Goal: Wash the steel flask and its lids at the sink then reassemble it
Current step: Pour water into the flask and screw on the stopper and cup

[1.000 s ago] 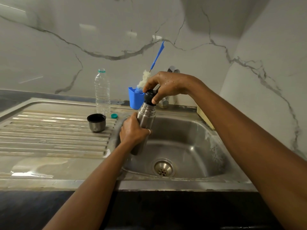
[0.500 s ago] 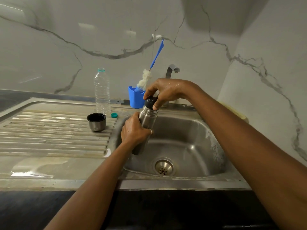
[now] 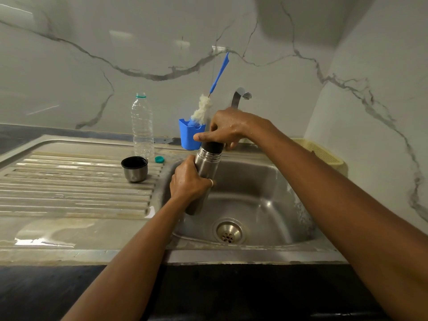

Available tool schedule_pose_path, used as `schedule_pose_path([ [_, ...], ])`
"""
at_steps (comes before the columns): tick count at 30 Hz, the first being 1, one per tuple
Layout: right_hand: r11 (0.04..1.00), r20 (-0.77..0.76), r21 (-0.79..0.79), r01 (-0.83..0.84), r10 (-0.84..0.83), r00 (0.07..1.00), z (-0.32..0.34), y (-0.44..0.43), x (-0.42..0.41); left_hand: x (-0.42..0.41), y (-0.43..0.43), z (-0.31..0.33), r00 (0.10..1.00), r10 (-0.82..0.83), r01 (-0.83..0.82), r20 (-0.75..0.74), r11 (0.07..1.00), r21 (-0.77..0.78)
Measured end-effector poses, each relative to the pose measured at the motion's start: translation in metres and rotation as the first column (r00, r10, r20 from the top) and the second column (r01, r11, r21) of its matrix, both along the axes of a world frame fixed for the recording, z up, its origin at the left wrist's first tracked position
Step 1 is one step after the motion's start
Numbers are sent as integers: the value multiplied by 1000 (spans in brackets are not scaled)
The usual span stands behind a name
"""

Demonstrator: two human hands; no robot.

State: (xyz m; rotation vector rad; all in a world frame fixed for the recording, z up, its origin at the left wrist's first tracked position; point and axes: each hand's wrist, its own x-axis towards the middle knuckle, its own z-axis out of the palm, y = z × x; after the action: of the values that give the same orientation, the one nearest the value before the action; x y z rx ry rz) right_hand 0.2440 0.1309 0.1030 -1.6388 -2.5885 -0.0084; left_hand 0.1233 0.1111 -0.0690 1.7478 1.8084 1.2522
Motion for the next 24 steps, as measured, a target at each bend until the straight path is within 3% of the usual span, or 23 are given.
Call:
schedule_pose_path([
  [6,966,-117,-211,-150,128,985,16,-9,7,0,0,2,1000,5,-5,9,1000,-1],
  [15,999,-17,28,35,-34,999,-4,-4,0,1,0,1,1000,9,-9,8,1000,6],
  [18,1000,-29,-15,-12,11,1000,1,-6,3,1,0,1,1000,6,-6,22,1000,0],
  [21,975,-94,-180,-129,114,989,7,-11,7,0,1,0,1000,13,-13,22,1000,-7],
  [24,987,-165,-111,-114,95,982,-1,-11,6,-1,2,0,999,25,-25,20,1000,-9],
])
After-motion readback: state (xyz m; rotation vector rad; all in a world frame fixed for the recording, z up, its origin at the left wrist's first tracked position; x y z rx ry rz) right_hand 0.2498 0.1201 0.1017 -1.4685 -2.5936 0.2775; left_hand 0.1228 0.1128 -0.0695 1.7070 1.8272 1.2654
